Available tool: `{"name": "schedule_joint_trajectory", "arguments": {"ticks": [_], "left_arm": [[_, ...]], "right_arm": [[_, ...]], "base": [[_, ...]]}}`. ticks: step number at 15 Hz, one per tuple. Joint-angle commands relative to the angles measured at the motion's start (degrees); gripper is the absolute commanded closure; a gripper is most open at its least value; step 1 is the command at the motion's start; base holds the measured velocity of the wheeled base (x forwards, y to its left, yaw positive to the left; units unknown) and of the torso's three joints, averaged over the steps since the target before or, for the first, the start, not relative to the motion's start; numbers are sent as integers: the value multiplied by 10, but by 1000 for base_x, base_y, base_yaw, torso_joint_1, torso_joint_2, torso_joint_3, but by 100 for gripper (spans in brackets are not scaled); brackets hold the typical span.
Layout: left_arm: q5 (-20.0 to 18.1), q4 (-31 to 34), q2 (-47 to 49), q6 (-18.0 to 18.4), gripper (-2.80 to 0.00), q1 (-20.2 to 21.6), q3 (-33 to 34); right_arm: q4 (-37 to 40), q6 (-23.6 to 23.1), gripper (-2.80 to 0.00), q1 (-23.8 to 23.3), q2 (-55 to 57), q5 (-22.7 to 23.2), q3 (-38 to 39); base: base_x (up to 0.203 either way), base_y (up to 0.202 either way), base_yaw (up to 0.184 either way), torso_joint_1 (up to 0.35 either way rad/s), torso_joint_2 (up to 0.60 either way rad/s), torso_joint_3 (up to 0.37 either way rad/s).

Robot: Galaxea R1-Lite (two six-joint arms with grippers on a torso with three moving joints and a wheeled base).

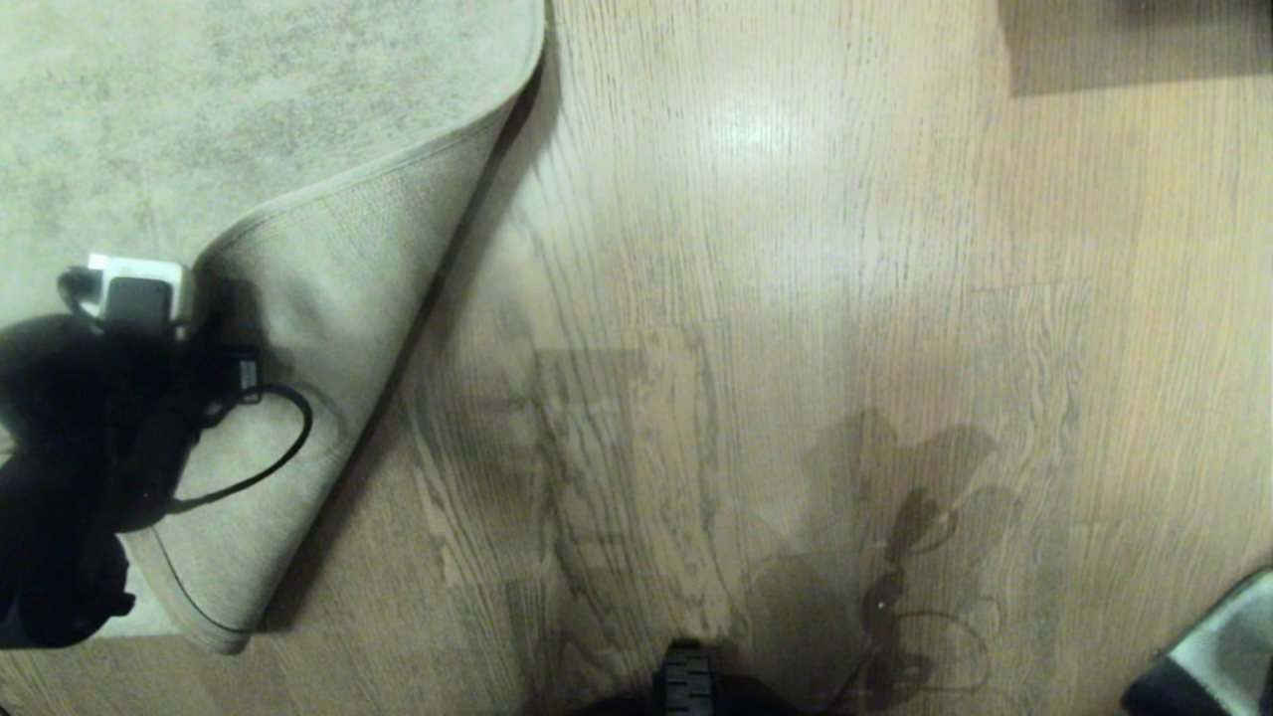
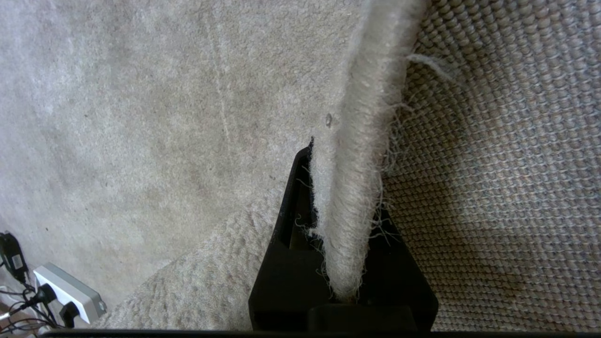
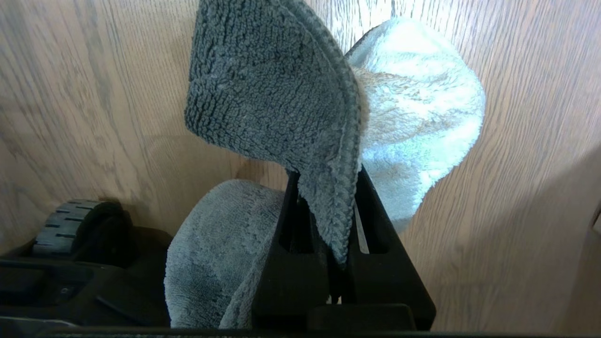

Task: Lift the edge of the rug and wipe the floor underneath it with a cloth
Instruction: Lift up the carpet, then wipe the floor under the carpet with a rag

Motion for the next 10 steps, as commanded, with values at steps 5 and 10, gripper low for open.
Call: {"name": "schedule_joint_trajectory", "arguments": {"ticks": [5,10], "left_arm": [[1,-5,2,9,0,-3,0],[1,-5,2,10,0,-4,1]], "right_arm": [[-8,9,0,1,166,109,-107],[-81,-49,0,2,379,237,-169]], "base": [[0,0,0,0,0,0],[0,0,0,0,0,0]]}}
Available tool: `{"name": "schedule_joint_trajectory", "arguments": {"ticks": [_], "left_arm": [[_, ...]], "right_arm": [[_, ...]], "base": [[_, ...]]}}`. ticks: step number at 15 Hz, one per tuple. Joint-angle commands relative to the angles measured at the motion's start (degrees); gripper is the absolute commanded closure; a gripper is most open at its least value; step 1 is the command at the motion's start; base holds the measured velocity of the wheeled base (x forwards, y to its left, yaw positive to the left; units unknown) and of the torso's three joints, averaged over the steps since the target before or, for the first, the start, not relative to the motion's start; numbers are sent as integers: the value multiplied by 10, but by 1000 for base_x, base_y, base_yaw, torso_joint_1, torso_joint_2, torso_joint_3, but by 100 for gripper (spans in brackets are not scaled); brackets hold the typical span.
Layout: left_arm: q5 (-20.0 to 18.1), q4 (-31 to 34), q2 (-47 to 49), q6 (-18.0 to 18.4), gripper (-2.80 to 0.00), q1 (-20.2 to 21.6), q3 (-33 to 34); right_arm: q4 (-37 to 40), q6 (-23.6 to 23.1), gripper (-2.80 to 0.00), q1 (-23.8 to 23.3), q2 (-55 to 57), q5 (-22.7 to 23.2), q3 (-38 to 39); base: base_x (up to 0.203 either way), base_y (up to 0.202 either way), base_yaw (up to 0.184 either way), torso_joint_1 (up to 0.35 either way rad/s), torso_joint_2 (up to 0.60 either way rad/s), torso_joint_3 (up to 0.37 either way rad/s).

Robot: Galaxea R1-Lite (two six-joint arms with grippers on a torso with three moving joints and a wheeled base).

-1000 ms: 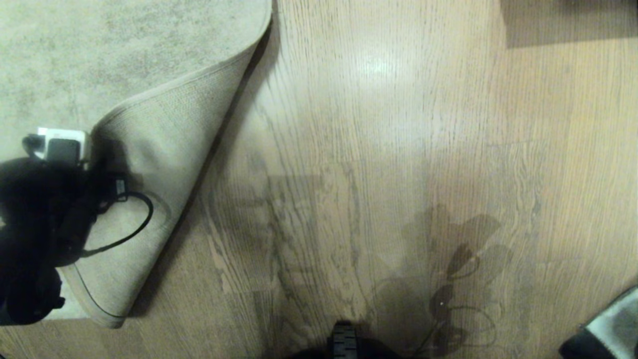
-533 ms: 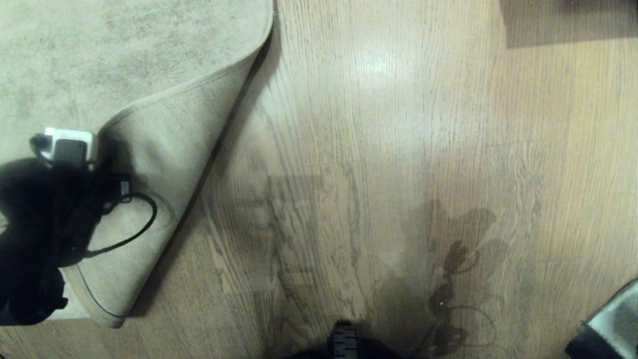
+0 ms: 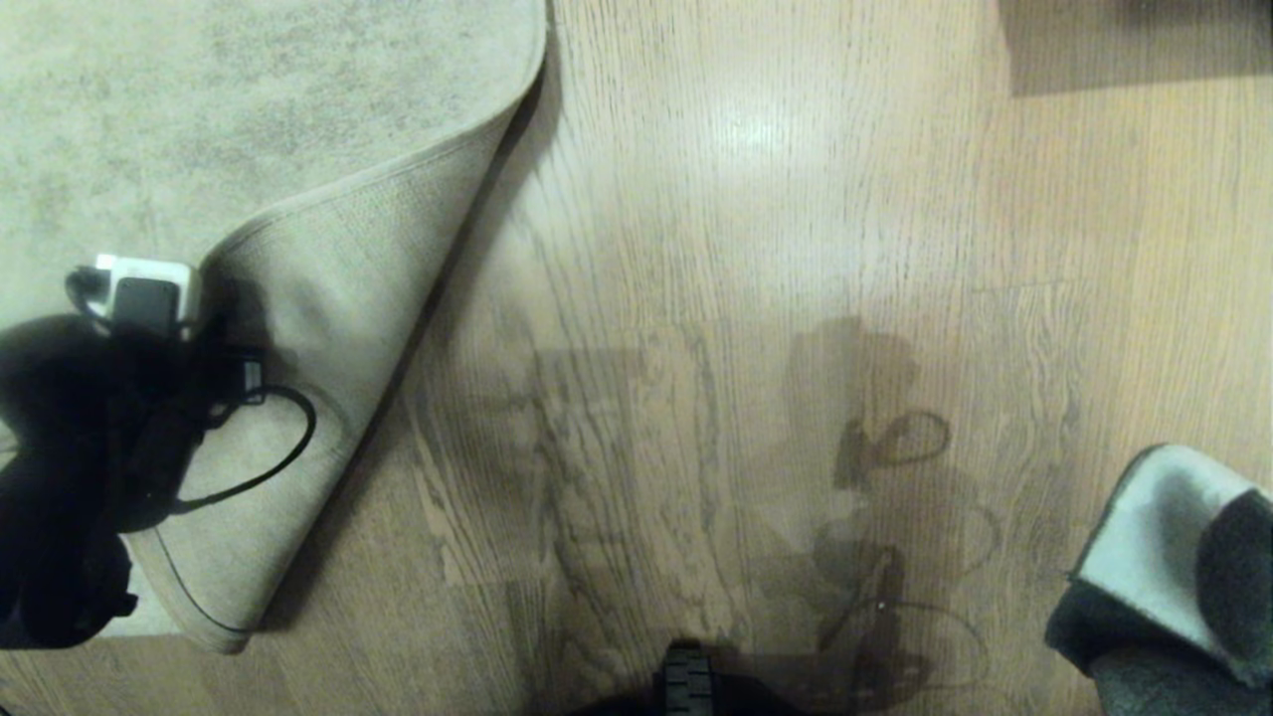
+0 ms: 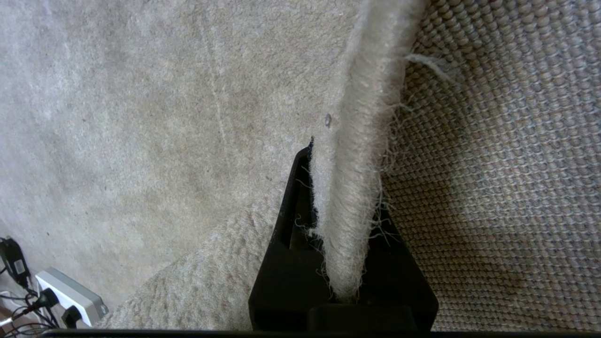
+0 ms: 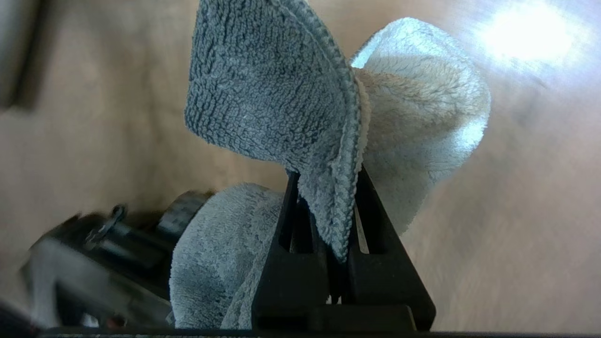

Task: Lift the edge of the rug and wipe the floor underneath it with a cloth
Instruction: Wipe the floor under the carpet with a rag

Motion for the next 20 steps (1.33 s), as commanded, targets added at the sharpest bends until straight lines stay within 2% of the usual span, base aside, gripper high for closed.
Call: {"name": "schedule_joint_trajectory", "arguments": {"ticks": [1,3,7,10,12,14,16,20], "left_arm": [[1,-5,1,1,0,0,0],[1,-5,1,1,0,0,1],[1,-5,1,2,0,-8,0],[1,-5,1,2,0,-9,1],[1,-5,1,2,0,-10,1],[1,-5,1,2,0,-12,0],[1,-5,1,2,0,-13,1],[13,-27,1,2,0,-15,4]], "right_arm": [[-42,-37,0,5,148,34,-17],[-107,-62,0,36,233,51,-25],[-220,-75,0,155,395,44,-68],[-304,-77,0,268,518,-13,-113],[-368,-76,0,327,602,-59,-145],[-432,-70,0,392,689,-111,-196],[-464,-54,0,459,756,-157,-256],[-501,-17,0,530,879,-219,-376]], "base": [[0,0,0,0,0,0],[0,0,0,0,0,0],[0,0,0,0,0,0],[0,0,0,0,0,0],[0,0,0,0,0,0],[0,0,0,0,0,0],[0,0,0,0,0,0],[0,0,0,0,0,0]]}}
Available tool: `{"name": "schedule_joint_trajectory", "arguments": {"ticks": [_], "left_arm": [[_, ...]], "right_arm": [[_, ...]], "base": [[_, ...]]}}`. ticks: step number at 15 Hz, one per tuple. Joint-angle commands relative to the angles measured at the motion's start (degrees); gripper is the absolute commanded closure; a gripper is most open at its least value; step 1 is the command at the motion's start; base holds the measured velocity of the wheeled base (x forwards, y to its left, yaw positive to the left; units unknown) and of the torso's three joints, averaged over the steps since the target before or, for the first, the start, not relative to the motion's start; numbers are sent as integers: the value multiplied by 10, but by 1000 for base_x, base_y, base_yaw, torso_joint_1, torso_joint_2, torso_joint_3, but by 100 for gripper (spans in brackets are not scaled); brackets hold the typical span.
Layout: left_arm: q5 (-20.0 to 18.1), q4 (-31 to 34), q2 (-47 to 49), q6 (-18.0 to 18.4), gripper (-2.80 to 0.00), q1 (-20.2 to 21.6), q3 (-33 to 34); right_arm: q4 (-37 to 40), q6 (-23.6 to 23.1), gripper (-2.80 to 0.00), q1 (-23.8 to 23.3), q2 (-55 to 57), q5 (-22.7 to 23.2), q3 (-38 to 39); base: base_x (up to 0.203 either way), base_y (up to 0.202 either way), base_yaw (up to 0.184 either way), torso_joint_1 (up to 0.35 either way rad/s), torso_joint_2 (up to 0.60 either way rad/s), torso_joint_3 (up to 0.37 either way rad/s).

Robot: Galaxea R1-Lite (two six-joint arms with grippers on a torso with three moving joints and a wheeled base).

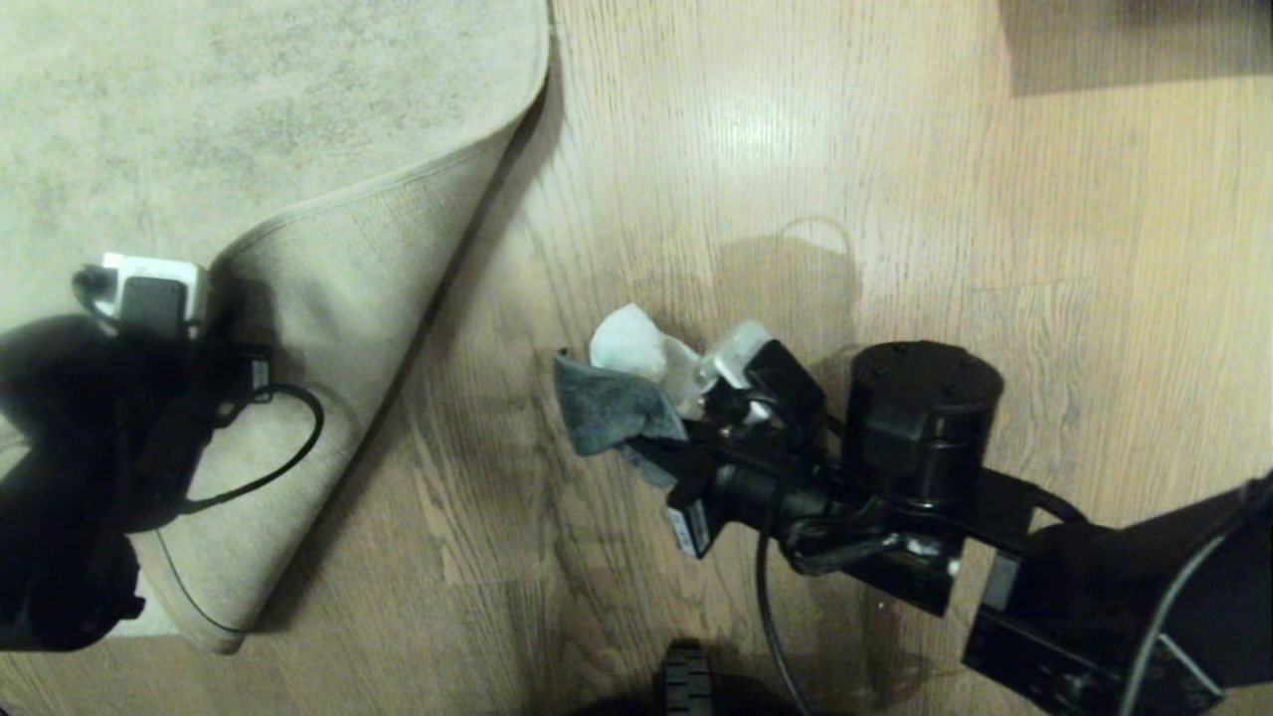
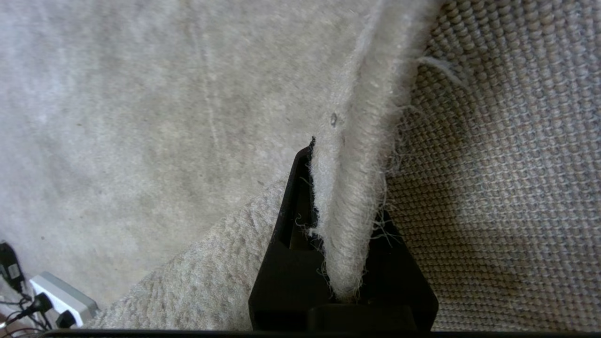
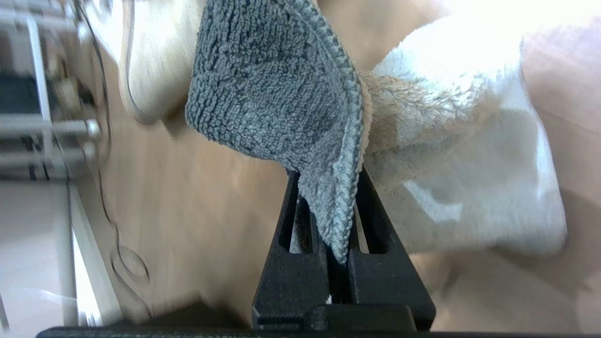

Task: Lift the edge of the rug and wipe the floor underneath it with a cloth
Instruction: Wipe the floor under the carpet with a rag

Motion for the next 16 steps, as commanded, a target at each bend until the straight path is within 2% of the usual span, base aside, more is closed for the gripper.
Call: {"name": "schedule_joint_trajectory", "arguments": {"ticks": [1,3,4,6,10,13,16], "left_arm": [[4,-13,0,5,0,0,2],[5,-13,0,11,0,0,0],[5,-13,0,12,0,0,-1],[6,-13,0,16,0,0,-1],[9,-13,2,17,0,0,1],[10,-14,-1,24,0,-5,3],[21,-14,-1,24,0,-7,4]], "right_arm": [[-36,13,0,32,116,-29,-83],[-67,45,0,48,175,-68,-153],[-73,75,0,57,197,-83,-182],[-75,111,0,68,233,-103,-219],[-69,144,0,91,296,-112,-273],[-77,157,0,111,333,-125,-279],[-71,165,0,114,382,-140,-330]], "base": [[0,0,0,0,0,0],[0,0,0,0,0,0],[0,0,0,0,0,0],[0,0,0,0,0,0],[0,0,0,0,0,0],[0,0,0,0,0,0],[0,0,0,0,0,0]]}}
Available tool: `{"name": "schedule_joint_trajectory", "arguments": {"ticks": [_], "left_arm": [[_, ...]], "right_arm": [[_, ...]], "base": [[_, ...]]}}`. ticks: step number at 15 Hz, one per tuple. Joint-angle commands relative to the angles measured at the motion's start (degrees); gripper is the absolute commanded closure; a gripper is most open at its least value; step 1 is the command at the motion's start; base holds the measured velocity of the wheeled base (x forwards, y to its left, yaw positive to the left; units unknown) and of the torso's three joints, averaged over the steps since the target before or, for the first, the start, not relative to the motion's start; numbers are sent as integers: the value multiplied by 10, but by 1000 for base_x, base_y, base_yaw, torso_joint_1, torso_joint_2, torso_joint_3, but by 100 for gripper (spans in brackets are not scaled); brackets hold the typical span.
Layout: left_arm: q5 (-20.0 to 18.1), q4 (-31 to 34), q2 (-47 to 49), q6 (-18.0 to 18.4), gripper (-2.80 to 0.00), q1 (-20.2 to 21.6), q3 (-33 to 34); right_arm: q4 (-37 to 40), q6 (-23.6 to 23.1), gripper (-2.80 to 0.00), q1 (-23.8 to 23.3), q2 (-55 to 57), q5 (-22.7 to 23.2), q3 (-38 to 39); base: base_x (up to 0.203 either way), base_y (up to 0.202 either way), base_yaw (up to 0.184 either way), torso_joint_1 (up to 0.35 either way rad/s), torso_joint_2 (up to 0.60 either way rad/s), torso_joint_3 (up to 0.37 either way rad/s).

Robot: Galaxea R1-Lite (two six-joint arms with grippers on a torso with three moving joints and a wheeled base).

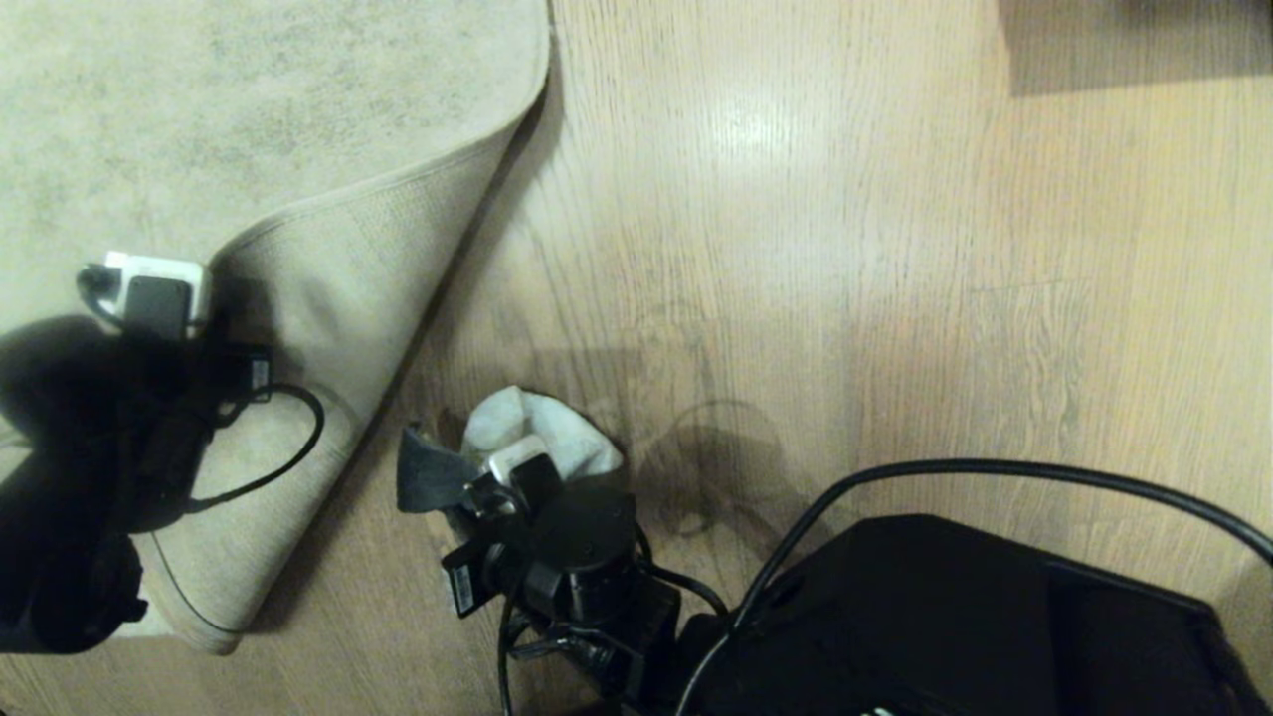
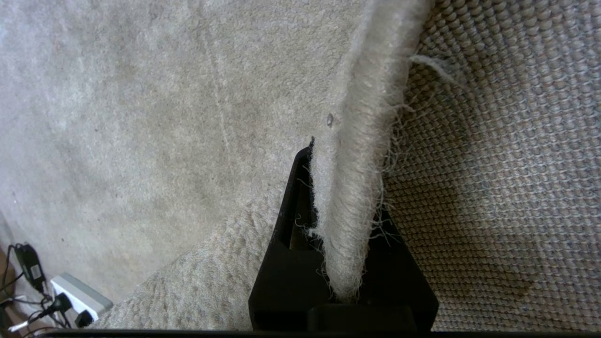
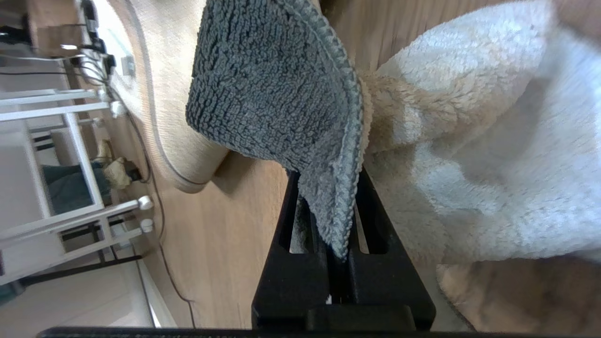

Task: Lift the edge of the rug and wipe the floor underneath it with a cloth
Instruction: Wipe the floor under the carpet with a rag

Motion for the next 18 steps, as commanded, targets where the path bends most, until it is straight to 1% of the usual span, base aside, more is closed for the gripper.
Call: {"name": "schedule_joint_trajectory", "arguments": {"ticks": [1,5,7,10,14,16,18], "left_arm": [[3,-5,-1,1,0,-2,1],[6,-5,1,1,0,-6,1],[6,-5,0,1,0,-6,1],[7,-5,0,1,0,-7,2],[7,-5,-1,1,0,-7,2],[18,-5,-1,1,0,-7,2],[18,-5,-1,1,0,-8,2]], "right_arm": [[2,1,0,3,57,-8,-44],[8,1,0,-9,113,-15,-155],[17,-3,0,-32,128,-17,-226],[62,-16,0,-81,117,-17,-300],[85,-23,0,-124,67,-15,-312],[109,-23,0,-147,35,-13,-314],[131,-22,0,-161,6,-11,-313]], "base": [[0,0,0,0,0,0],[0,0,0,0,0,0],[0,0,0,0,0,0],[0,0,0,0,0,0],[0,0,0,0,0,0],[0,0,0,0,0,0],[0,0,0,0,0,0]]}}
